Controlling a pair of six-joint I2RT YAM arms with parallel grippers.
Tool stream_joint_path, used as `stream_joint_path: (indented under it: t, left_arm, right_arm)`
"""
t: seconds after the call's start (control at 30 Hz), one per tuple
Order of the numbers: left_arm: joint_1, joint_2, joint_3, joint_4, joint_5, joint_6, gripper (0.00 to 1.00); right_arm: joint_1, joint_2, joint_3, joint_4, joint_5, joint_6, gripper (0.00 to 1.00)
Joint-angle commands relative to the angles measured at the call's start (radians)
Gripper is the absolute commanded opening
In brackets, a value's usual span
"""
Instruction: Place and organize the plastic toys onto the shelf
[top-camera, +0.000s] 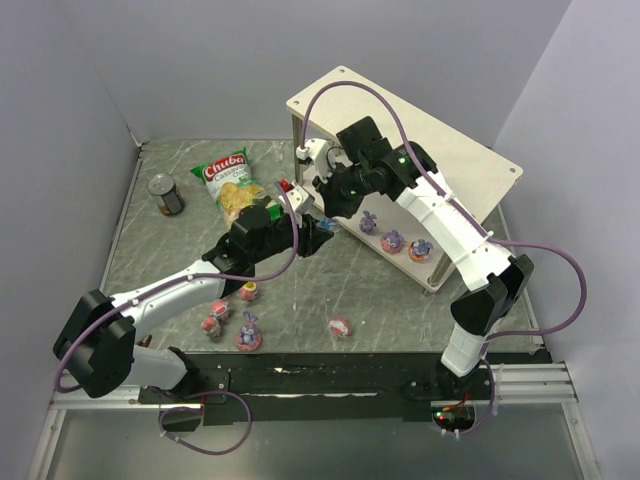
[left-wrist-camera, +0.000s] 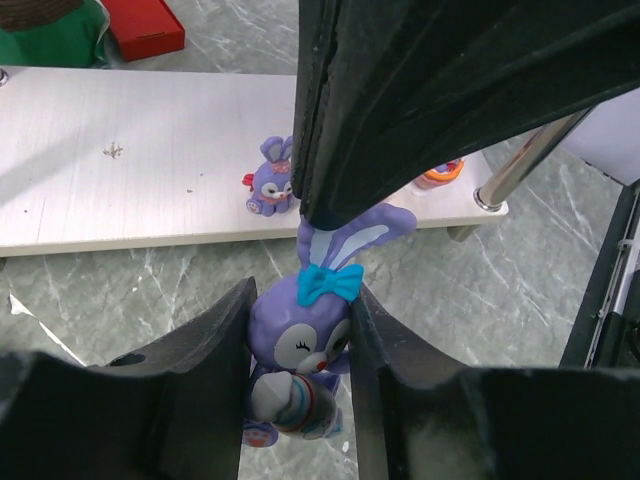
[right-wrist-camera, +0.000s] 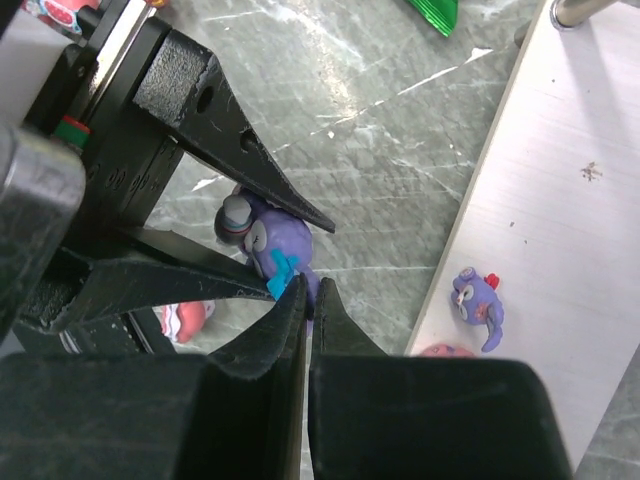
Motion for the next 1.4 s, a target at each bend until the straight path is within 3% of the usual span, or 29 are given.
stream_joint_path:
  t: [0.0, 0.07, 0.1, 0.17, 0.27, 0.37, 0.57, 0.8, 1.03, 1.37]
  left_arm:
    - [0.010, 0.021, 0.040, 0.012, -0.030, -0.013, 0.01]
    - [0.010, 0.026, 0.040, 0.020, -0.029, -0.020, 0.01]
    - [0.010, 0.027, 0.040, 0.024, -0.027, -0.023, 0.01]
    - [0.010, 0.032, 0.040, 0.041, -0.032, -0.029, 0.01]
    - [0.013, 0.042, 0.037, 0.075, -0.047, -0.043, 0.01]
    - [0.024, 0.062, 0.026, 0.144, -0.078, -0.078, 0.01]
    - [0.049, 0.168, 0.034, 0.338, -0.157, -0.152, 0.01]
    - [0.064, 0.380, 0.078, 0.609, -0.155, -0.154, 0.01]
    - [0.099, 0.668, 0.305, 0.638, -0.049, -0.214, 0.01]
    - [0.128, 0.845, 0.491, 0.577, 0.063, -0.139, 0.01]
  right_arm:
    - [0.005, -0.037, 0.052, 0.016, 0.029, 0.043, 0.01]
    - [0.005, -0.040, 0.052, 0.027, 0.043, 0.060, 0.09]
    - [0.002, -0.042, 0.051, 0.036, 0.064, 0.069, 0.25]
    - [0.003, -0.051, 0.043, 0.063, 0.090, 0.097, 0.42]
    - [0.002, -0.070, 0.032, 0.111, 0.154, 0.139, 0.58]
    - [0.002, -0.102, 0.020, 0.160, 0.225, 0.176, 0.64]
    - [-0.001, -0.177, -0.027, 0.267, 0.443, 0.294, 0.67]
    - [-0.001, -0.266, -0.101, 0.268, 0.435, 0.351, 0.68]
    - [-0.003, -0.353, -0.172, 0.219, 0.454, 0.374, 0.68]
    - [-0.004, -0.433, -0.230, 0.186, 0.510, 0.396, 0.69]
